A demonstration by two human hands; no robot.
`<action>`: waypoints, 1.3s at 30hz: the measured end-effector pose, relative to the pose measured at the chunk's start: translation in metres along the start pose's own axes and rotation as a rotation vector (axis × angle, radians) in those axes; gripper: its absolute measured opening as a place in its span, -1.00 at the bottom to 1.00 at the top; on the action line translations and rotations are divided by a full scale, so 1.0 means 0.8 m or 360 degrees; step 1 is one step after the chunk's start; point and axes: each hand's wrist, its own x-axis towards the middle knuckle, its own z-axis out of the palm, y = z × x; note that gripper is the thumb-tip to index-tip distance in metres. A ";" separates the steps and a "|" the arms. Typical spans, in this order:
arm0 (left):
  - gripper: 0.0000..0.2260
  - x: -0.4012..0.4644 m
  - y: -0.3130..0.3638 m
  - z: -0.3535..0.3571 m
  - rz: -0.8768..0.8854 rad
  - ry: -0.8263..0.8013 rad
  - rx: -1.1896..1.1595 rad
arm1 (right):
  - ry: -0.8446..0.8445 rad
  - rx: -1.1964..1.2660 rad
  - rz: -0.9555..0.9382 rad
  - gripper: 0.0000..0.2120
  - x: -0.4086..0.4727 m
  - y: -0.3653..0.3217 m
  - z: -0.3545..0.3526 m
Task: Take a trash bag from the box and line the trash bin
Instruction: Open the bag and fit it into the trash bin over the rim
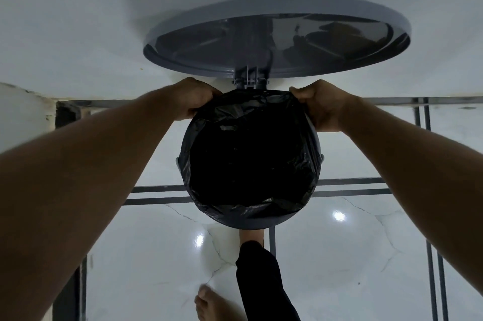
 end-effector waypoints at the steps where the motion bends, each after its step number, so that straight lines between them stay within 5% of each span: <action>1: -0.76 -0.003 -0.003 -0.002 -0.0009 -0.0025 -0.0015 | 0.0013 0.0013 0.0000 -0.73 -0.001 0.000 0.001; 5: -0.81 -0.017 -0.024 -0.020 0.0021 -0.0087 -0.0381 | 0.0085 0.0147 0.0004 -0.74 -0.002 0.006 0.005; 8: -0.66 -0.032 -0.054 -0.034 0.0085 -0.0131 -0.0413 | 0.0139 0.0219 -0.0008 -0.75 -0.003 0.010 0.013; 15: -0.74 -0.031 -0.063 -0.018 -0.0147 0.0137 -0.0813 | 0.0337 0.0239 -0.0110 -0.74 -0.008 0.010 0.029; 19: -0.96 -0.019 -0.062 -0.006 -0.0104 0.0233 -0.0417 | 0.0462 0.0149 -0.0169 -0.67 -0.008 0.009 0.032; 25: -0.72 -0.058 -0.058 0.029 0.0134 0.1199 -0.0181 | 0.0523 -0.0004 -0.0326 -0.61 -0.014 0.016 0.035; 27: -0.76 -0.100 -0.046 0.064 0.0506 0.1311 -0.0109 | 0.0548 -0.0004 -0.0442 -0.69 -0.019 0.021 0.036; 31: -0.90 -0.114 -0.011 0.121 0.1420 0.0716 0.0569 | 0.0602 0.0055 -0.0571 -0.83 -0.024 0.031 0.035; 35: -0.78 -0.069 0.029 0.138 0.1830 0.0204 0.1330 | 0.0603 -0.0034 -0.0500 -0.87 -0.034 0.023 0.034; 39: -0.72 -0.046 0.054 0.147 0.1813 0.0179 0.1649 | 0.0577 -0.0140 -0.0475 -0.86 -0.043 0.013 0.026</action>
